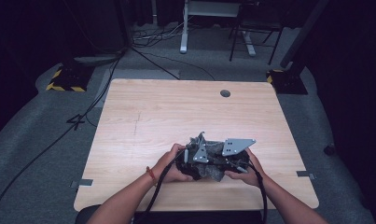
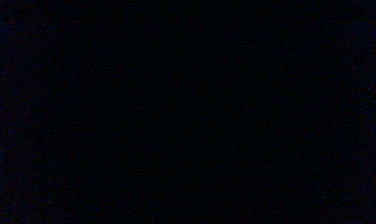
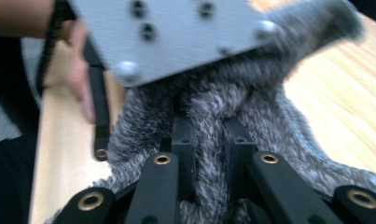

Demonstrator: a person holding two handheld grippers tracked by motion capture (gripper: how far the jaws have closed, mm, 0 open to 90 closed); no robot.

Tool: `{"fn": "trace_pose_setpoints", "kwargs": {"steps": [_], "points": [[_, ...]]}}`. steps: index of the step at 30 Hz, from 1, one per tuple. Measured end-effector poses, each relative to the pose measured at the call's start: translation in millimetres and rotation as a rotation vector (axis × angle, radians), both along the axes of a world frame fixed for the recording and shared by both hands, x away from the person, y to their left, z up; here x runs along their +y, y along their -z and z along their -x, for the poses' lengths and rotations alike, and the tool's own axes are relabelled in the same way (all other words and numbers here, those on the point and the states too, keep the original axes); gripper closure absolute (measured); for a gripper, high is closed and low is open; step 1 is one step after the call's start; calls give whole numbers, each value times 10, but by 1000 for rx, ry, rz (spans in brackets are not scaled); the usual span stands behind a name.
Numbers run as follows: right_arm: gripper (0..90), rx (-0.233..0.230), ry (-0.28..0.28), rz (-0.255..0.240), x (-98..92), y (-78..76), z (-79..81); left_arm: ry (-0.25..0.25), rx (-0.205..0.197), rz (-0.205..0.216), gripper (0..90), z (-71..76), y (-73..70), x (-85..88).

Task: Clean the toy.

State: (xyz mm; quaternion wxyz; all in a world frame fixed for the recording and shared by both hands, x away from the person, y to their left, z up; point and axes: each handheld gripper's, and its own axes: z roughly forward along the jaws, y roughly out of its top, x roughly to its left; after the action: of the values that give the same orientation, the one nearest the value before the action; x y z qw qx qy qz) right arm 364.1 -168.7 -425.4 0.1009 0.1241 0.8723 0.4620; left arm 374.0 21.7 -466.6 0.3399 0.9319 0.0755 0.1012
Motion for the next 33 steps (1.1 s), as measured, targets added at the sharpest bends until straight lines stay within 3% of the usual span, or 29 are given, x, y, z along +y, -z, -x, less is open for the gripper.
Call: {"fn": "trace_pose_setpoints", "kwargs": {"steps": [7,9,12,15,17,19,23,25,30,33], "points": [[792,-16,80,22,-162,8,-108,10,-11,-11,333,30,-37,37],[793,-30,103,40,-220,13,-125,13,-11,13,334,40,-71,76],[793,-4,126,38,-311,55,-173,13,-21,54,334,48,-139,117],[793,10,109,59,-336,113,-156,9,-20,97,333,42,-218,163],[793,22,88,53,-331,119,-132,3,-27,100,333,37,-222,173],[792,33,61,35,-310,106,-101,8,-6,112,333,21,-211,181],[792,33,52,26,-280,112,-68,7,-15,108,329,12,-185,168],[792,40,53,-11,-294,78,-64,3,-9,125,326,0,-194,181],[792,-10,66,-36,-292,0,-35,4,4,129,325,-41,-204,194],[793,-15,62,-65,-306,-24,-26,8,22,116,324,-41,-166,184]]}}
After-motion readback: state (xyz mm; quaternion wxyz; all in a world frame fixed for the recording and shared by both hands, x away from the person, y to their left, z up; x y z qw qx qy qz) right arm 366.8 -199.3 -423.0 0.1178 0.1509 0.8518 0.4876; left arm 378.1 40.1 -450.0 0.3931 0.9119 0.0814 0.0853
